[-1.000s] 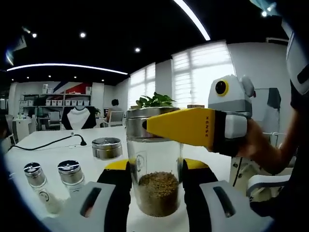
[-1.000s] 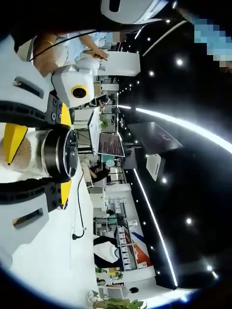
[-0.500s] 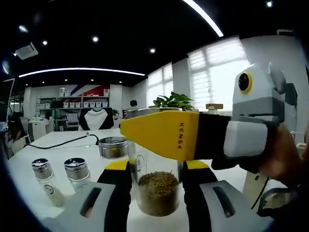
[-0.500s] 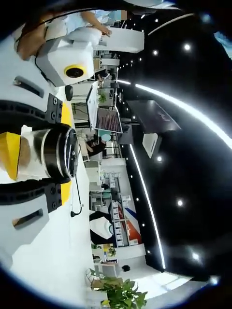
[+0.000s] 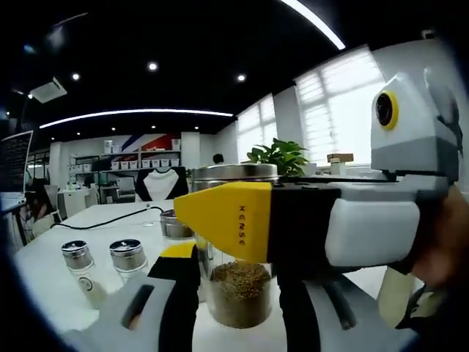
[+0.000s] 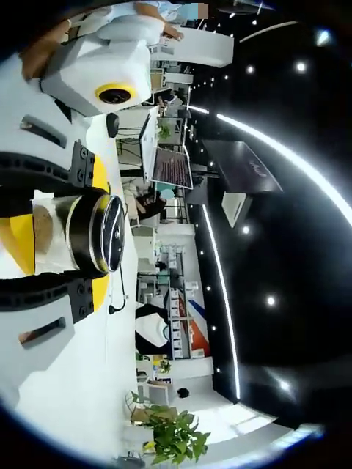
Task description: Rotate the seasoning bottle until the label or dispensing opening points toward the visible target arrow and the bottle remains upright within the marked orientation range
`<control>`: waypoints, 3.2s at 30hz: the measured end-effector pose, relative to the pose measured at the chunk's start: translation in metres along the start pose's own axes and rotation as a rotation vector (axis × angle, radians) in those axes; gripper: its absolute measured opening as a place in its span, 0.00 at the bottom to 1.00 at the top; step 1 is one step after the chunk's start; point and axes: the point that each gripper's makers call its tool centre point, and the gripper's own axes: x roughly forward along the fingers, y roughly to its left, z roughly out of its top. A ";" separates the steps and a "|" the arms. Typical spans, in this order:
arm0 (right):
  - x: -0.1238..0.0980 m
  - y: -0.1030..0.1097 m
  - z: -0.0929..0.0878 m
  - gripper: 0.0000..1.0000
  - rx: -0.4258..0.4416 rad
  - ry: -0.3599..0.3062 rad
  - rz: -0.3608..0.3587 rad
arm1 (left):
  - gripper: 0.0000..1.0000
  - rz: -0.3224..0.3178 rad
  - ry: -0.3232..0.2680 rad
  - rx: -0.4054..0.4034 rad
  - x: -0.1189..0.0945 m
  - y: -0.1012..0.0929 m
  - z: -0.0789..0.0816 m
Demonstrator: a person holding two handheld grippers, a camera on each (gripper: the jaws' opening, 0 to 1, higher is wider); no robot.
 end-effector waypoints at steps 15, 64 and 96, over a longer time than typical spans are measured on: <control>0.012 -0.009 0.003 0.38 0.013 -0.022 0.041 | 0.43 0.003 -0.028 -0.019 -0.003 0.007 0.004; -0.019 0.028 0.025 0.38 0.025 -0.082 0.449 | 0.51 -0.583 -0.085 -0.004 -0.020 -0.032 0.029; -0.018 0.020 0.014 0.40 0.126 -0.022 0.428 | 0.48 -0.509 -0.053 0.020 -0.006 -0.038 0.017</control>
